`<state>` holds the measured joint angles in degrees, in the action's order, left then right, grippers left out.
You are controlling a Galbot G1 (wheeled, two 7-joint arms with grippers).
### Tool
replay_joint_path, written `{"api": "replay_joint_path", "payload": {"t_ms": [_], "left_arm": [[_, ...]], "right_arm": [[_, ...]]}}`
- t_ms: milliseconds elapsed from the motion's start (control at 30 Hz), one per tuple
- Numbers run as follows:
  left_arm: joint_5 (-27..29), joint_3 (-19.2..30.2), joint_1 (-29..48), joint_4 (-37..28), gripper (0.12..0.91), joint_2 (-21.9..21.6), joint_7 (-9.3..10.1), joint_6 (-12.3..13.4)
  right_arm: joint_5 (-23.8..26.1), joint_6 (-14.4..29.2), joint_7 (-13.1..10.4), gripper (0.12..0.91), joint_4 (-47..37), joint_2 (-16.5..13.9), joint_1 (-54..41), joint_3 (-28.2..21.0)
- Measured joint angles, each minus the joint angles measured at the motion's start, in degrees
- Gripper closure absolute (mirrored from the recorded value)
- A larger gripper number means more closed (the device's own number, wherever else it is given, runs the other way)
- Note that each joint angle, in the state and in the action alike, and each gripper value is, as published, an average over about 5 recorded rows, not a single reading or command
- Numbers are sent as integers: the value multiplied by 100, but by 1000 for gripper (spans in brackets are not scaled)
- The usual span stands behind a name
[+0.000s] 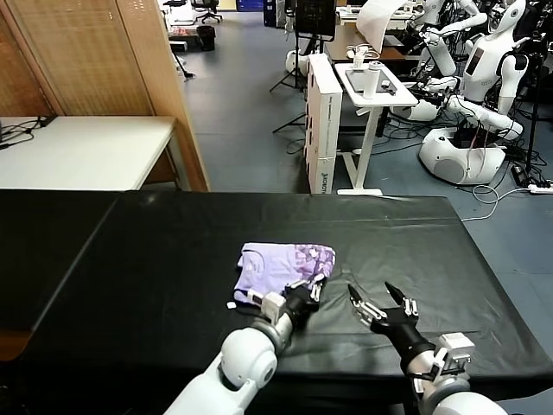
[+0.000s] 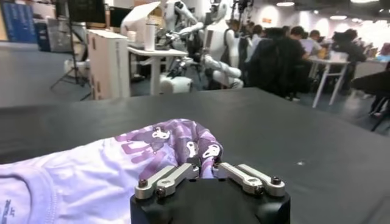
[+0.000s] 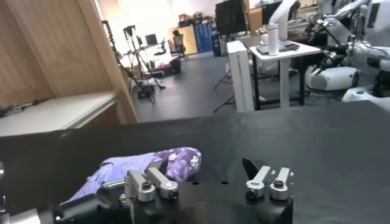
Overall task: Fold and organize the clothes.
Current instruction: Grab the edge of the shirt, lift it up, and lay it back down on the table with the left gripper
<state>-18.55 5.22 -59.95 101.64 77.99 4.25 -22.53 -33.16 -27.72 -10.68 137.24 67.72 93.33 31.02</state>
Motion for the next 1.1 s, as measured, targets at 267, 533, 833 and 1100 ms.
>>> {"api": "replay_joint_path", "payload": {"t_ms": [267, 533, 833, 1100], "left_arm": [[-335, -6, -62, -8, 416, 58, -7, 177], [-1165, -31, -67, 116, 128, 193, -4, 305], [-222, -496, -258, 539, 123, -51, -226, 598], [1453, -1280, -846, 1074, 123, -856, -281, 550]], "right_arm": [[48, -20, 2, 118, -60, 25, -78, -93], [70, -29, 10, 118, -94, -4, -36, -57], [850, 267, 424, 118, -413, -196, -260, -211], [1647, 445, 720, 118, -1052, -390, -751, -493]]}}
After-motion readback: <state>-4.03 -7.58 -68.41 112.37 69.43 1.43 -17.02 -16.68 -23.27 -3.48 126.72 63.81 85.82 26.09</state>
